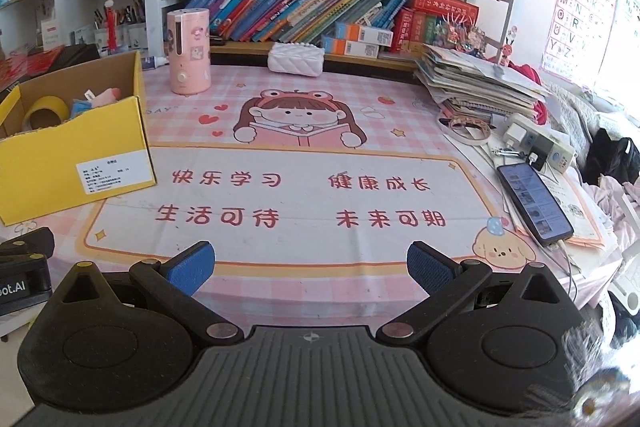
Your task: Organize objects
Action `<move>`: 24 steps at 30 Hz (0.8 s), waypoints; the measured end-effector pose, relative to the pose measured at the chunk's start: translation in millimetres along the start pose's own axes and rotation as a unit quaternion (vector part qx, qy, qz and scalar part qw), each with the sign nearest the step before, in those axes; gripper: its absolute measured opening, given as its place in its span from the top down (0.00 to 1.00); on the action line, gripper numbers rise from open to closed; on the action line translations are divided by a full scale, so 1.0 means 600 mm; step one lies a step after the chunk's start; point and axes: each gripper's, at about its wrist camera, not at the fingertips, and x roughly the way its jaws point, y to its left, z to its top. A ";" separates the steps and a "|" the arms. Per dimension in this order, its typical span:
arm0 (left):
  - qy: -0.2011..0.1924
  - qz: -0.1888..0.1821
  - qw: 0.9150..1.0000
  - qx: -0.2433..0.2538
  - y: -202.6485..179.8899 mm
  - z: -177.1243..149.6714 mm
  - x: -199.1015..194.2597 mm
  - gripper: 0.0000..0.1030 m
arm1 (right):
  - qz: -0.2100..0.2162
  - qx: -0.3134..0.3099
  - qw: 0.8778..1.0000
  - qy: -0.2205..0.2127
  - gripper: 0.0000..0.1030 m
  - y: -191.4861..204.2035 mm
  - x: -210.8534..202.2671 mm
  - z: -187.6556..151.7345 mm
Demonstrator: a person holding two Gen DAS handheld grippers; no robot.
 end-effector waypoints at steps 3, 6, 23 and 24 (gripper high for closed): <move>0.003 -0.006 1.000 0.006 -0.009 -0.001 -0.001 0.00 | -0.001 -0.001 1.000 0.002 0.00 -0.004 -0.001 -0.002; 0.005 -0.009 1.000 0.011 -0.016 -0.003 -0.002 0.00 | -0.003 -0.002 1.000 0.003 0.00 -0.007 -0.002 -0.003; 0.004 -0.013 1.000 0.016 -0.021 -0.006 -0.011 0.00 | 0.001 -0.011 1.000 0.007 0.00 -0.006 -0.010 -0.012; 0.005 -0.013 1.000 0.015 -0.021 -0.006 -0.011 0.00 | 0.000 -0.011 1.000 0.007 0.00 -0.006 -0.010 -0.012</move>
